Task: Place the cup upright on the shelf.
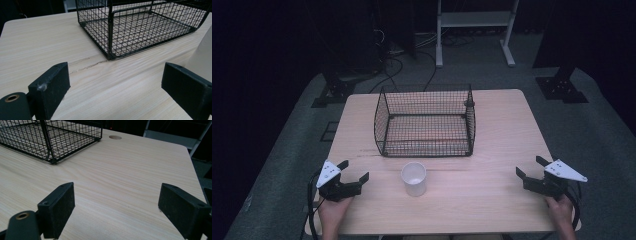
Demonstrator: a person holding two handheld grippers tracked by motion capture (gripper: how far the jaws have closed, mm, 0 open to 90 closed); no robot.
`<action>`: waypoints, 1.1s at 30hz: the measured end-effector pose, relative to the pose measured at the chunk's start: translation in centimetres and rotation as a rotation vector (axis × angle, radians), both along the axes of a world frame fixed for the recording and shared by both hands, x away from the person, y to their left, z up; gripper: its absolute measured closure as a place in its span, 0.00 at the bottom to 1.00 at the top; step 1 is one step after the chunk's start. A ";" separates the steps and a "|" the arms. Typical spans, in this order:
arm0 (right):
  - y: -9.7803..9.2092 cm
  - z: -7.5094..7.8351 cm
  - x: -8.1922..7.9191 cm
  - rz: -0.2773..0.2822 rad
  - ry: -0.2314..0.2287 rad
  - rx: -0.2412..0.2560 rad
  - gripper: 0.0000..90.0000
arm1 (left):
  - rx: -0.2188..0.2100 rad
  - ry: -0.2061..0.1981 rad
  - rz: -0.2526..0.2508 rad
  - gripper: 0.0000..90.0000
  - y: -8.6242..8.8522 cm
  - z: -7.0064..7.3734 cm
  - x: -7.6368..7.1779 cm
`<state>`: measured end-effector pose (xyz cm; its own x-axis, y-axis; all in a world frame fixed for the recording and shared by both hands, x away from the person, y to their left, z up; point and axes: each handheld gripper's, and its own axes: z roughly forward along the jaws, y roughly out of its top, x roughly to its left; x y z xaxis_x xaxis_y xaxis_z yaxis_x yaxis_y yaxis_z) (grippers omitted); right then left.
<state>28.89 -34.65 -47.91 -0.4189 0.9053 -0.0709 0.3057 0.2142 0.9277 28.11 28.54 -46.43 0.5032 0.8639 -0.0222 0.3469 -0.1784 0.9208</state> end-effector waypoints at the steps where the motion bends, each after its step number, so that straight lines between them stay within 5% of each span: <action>1: 0.0 0.0 0.0 0.000 -0.001 -0.001 0.15 | 0.007 0.009 -0.001 0.08 0.0 0.0 0.1; 22: 0.1 0.0 0.0 -0.002 0.001 -0.010 0.15 | 0.062 -0.002 -0.099 0.03 -2.5 0.8 0.0; 33: 0.2 0.0 0.0 -0.004 0.003 -0.016 0.15 | 0.041 -0.029 -0.184 0.03 -3.6 2.2 -0.5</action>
<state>28.89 -34.49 -47.92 -0.4154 0.9057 -0.0842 0.3098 0.2279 0.9231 27.61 24.95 -44.24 0.6529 0.7569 0.0278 0.2786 -0.2742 0.9204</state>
